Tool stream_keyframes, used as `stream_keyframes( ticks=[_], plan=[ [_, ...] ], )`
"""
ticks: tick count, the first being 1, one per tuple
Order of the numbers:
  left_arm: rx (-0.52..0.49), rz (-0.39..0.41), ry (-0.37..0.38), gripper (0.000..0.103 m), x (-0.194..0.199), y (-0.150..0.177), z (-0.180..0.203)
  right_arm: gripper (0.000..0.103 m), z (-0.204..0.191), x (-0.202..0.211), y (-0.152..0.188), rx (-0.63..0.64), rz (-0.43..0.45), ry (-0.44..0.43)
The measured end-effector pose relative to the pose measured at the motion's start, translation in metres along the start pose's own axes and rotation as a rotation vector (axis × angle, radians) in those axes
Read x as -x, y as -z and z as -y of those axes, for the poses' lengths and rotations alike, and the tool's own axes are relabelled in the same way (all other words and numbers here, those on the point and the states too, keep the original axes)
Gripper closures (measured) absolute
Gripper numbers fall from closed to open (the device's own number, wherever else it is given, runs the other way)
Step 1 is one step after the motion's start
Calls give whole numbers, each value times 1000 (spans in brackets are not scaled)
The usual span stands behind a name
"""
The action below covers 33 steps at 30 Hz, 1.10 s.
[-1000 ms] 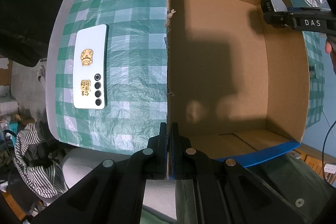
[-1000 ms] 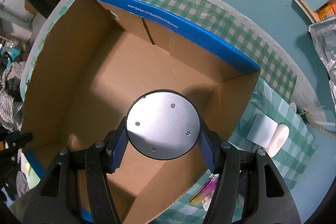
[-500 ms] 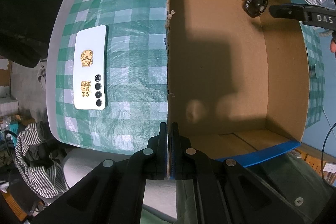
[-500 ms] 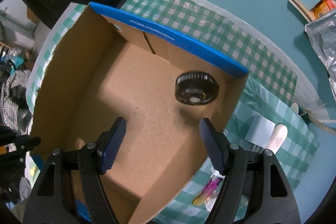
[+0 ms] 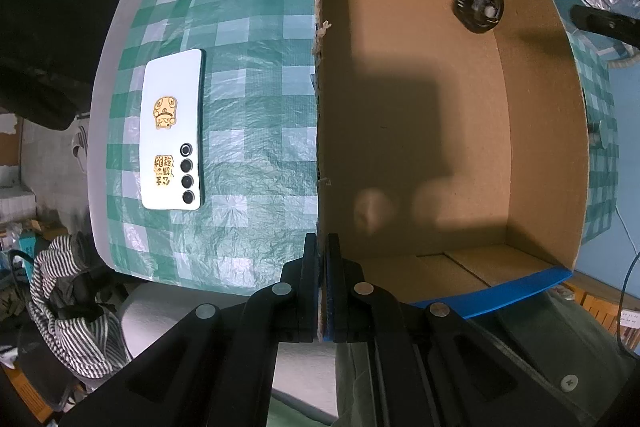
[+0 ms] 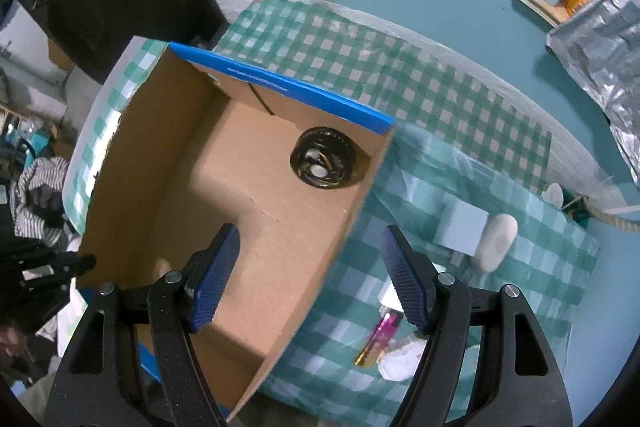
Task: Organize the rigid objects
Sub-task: 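Open the right tool to drop the disc into the box, then move the right tool to the teal tin and grasp it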
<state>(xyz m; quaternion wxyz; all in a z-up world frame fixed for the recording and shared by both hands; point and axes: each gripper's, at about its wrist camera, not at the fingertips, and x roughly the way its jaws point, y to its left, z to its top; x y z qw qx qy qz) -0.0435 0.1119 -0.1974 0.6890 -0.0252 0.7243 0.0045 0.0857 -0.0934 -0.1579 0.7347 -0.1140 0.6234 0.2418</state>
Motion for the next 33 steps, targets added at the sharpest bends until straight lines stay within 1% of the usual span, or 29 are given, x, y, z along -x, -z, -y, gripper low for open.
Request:
stream_keyframes(
  ticks=[9, 18, 26, 30, 33],
  plan=[
    [-1, 1, 0, 100, 0, -1, -1, 30, 34, 22, 24, -84, 12, 36],
    [-8, 3, -2, 100, 3, -3, -2, 30, 79, 33, 56, -195, 3, 62],
    [-8, 2, -1, 100, 3, -4, -1, 30, 121, 28, 87, -287, -37, 105],
    [-7, 2, -1, 100, 3, -4, 0, 30, 141, 18, 103, -333, -67, 120],
    [-8, 2, -2, 100, 3, -4, 0, 30, 153, 8, 114, -364, -88, 112]
  ],
)
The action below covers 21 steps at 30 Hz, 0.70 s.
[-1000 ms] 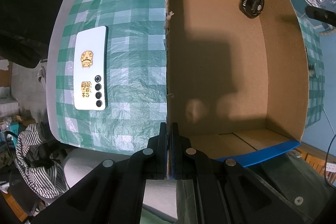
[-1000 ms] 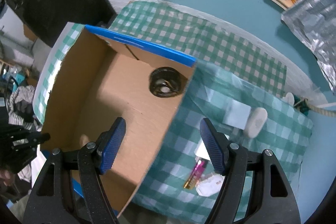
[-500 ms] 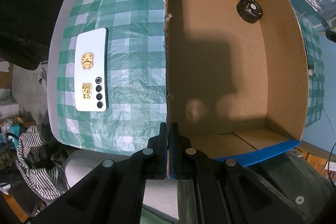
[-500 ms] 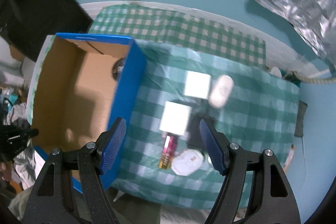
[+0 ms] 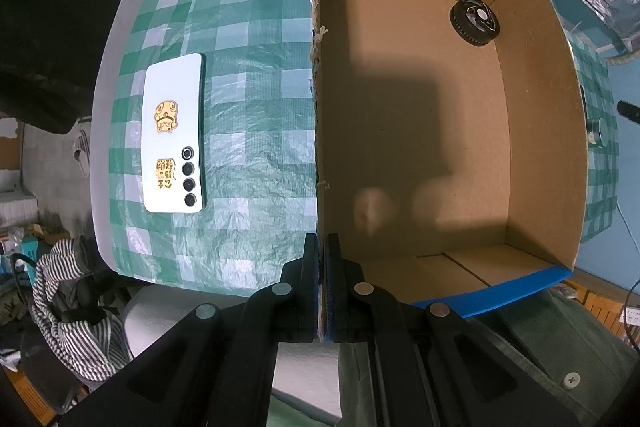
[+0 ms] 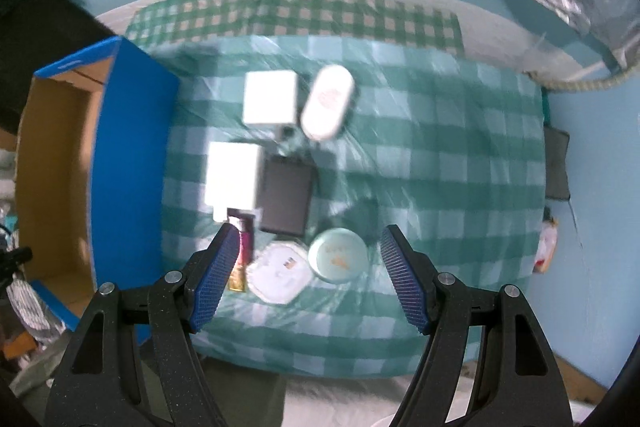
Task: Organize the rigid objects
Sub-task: 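Move the right tool to the teal tin and grasp it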
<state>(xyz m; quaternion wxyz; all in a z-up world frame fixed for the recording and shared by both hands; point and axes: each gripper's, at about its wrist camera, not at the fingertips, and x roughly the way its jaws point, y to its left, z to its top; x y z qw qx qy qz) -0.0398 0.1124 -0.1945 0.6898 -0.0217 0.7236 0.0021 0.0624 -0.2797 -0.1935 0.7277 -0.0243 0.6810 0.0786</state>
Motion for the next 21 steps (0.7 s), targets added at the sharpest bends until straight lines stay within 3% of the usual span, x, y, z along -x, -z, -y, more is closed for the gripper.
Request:
stream_keyframes(
  ticks=[21],
  plan=[
    [-2, -5, -1, 100, 0, 4, 0, 30, 18, -62, 19, 32, -77, 26]
  ],
)
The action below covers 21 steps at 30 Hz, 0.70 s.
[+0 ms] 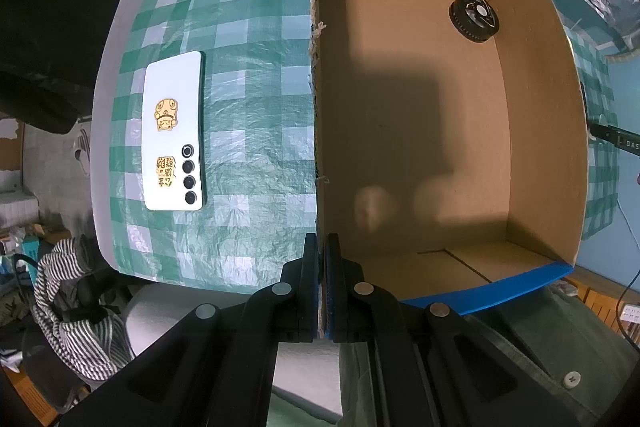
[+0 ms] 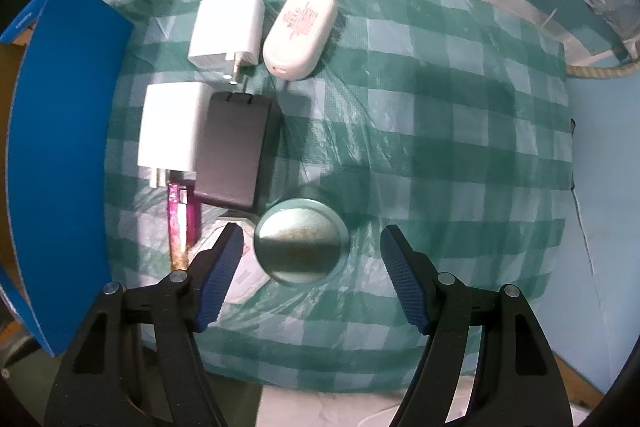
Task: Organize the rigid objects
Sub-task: 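Move the right tool to the teal tin and grasp it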
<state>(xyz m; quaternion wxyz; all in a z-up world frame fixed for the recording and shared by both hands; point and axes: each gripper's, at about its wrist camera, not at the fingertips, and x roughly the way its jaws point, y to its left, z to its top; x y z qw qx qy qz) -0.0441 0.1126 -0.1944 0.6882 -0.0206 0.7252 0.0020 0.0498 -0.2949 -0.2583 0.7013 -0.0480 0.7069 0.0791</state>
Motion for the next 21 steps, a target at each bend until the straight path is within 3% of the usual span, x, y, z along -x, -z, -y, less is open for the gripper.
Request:
stream_keyframes(
  ticks=[13, 21],
  plan=[
    [0, -6, 1, 100, -1, 0, 0, 57, -5, -23, -9, 33, -43, -10],
    [-1, -12, 3, 100, -4, 1, 0, 59, -6, -33, -7, 38, -29, 6]
  ],
)
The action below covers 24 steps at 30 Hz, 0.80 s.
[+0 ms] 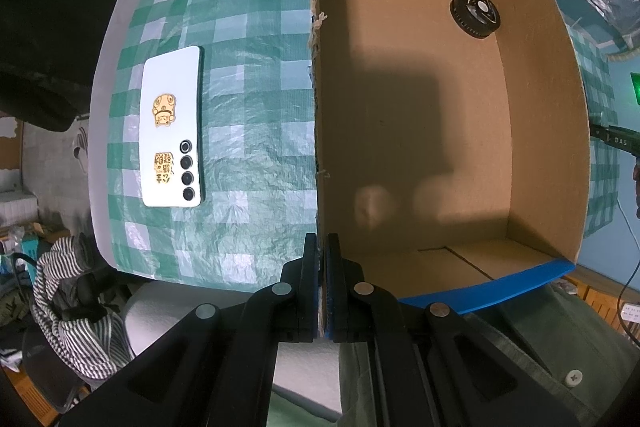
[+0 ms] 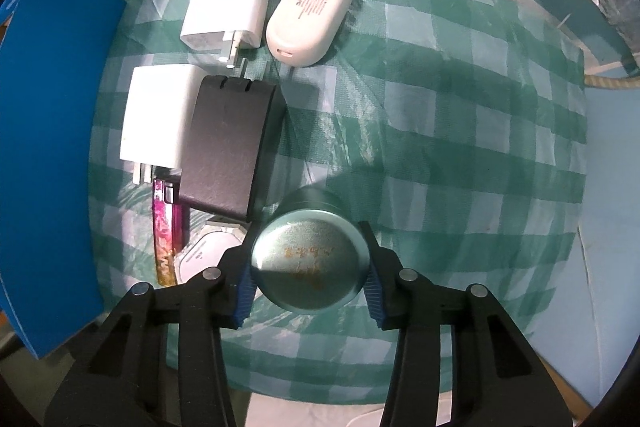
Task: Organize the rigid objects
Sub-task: 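Move the right tool to the teal tin and grasp it, then carry the teal tin with the right tool over the box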
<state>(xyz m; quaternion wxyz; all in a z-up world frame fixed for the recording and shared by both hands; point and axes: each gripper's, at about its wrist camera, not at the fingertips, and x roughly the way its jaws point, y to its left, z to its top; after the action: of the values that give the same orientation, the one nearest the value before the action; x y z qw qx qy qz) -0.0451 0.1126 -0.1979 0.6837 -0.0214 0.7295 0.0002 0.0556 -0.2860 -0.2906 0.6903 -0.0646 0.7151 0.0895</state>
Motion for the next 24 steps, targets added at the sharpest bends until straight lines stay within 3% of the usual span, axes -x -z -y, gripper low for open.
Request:
stream_keyframes(
  ticks=[24],
  plan=[
    [-5, 0, -1, 100, 1, -2, 1, 59, -27, 91, -9, 64, 112, -16]
  ],
)
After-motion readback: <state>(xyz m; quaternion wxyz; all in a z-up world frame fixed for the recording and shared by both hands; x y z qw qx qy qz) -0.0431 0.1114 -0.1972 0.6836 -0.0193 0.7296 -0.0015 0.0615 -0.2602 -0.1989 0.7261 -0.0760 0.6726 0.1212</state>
